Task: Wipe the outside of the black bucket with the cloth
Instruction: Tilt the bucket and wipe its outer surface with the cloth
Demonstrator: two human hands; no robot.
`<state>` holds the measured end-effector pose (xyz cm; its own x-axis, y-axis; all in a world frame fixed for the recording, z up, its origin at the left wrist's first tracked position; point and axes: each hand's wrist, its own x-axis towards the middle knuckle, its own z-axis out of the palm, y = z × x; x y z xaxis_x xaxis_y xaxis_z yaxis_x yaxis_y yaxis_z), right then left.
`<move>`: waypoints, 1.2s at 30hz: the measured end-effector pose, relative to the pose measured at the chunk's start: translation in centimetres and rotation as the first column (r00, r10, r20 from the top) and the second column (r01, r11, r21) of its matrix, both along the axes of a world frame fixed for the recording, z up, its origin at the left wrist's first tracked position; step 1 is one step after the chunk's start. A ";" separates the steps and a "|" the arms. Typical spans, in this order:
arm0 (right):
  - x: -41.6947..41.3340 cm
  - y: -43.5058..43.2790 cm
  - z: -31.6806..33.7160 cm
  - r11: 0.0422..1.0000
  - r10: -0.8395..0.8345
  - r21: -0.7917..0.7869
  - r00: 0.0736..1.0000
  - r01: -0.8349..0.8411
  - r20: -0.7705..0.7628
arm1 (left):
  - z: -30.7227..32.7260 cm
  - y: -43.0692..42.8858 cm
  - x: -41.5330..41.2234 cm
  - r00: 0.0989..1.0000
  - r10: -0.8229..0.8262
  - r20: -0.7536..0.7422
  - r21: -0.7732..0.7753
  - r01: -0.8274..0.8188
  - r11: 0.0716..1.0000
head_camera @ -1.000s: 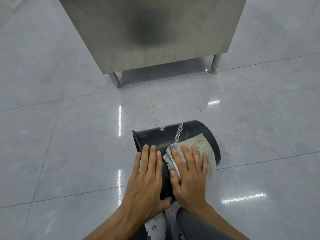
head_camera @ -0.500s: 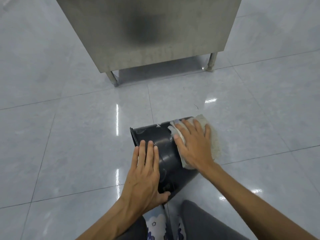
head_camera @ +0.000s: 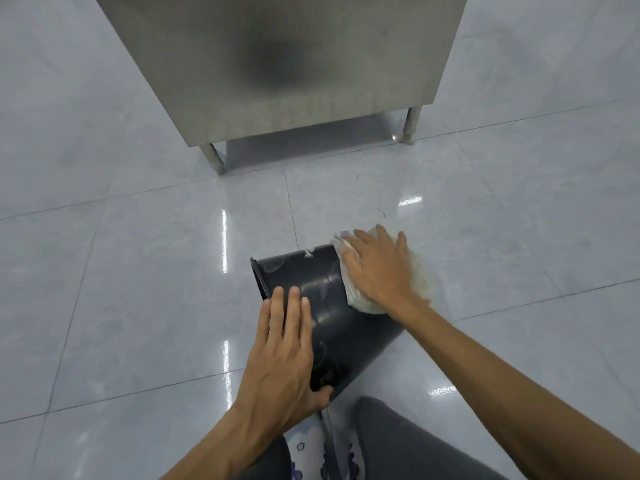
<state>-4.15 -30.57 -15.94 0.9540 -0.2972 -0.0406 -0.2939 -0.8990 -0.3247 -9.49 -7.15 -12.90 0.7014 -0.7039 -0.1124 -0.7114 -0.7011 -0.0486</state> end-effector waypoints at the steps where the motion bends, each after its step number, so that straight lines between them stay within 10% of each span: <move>1: -1.5 1.4 -0.2 1.000 0.015 0.017 0.999 -0.016 0.038 | 0.0 0.1 0.3 1.000 0.000 0.004 -0.007 0.000 1.000; 7: -9.0 6.9 -0.6 0.989 0.099 0.091 0.980 -0.116 0.174 | 0.2 0.2 0.3 1.000 0.001 -0.007 -0.064 -0.002 0.998; 14: 1.1 -0.9 0.4 0.995 -0.086 0.050 0.993 0.090 -0.087 | 0.3 -0.2 -0.7 1.000 -0.006 -0.013 0.006 0.006 1.000; 23: -9.5 8.2 -1.6 0.986 0.091 0.112 0.969 -0.119 0.232 | -0.1 0.4 1.6 1.000 0.015 -0.016 -0.057 -0.016 0.998; 33: 2.3 2.2 1.3 1.000 -0.006 0.030 0.995 0.009 -0.102 | 0.4 0.2 -0.1 1.000 0.006 -0.009 -0.003 -0.006 1.000; 36: 0.3 3.8 0.8 0.999 0.039 0.029 0.999 -0.039 0.018 | 0.6 0.2 0.9 0.999 0.023 -0.024 -0.008 -0.023 1.000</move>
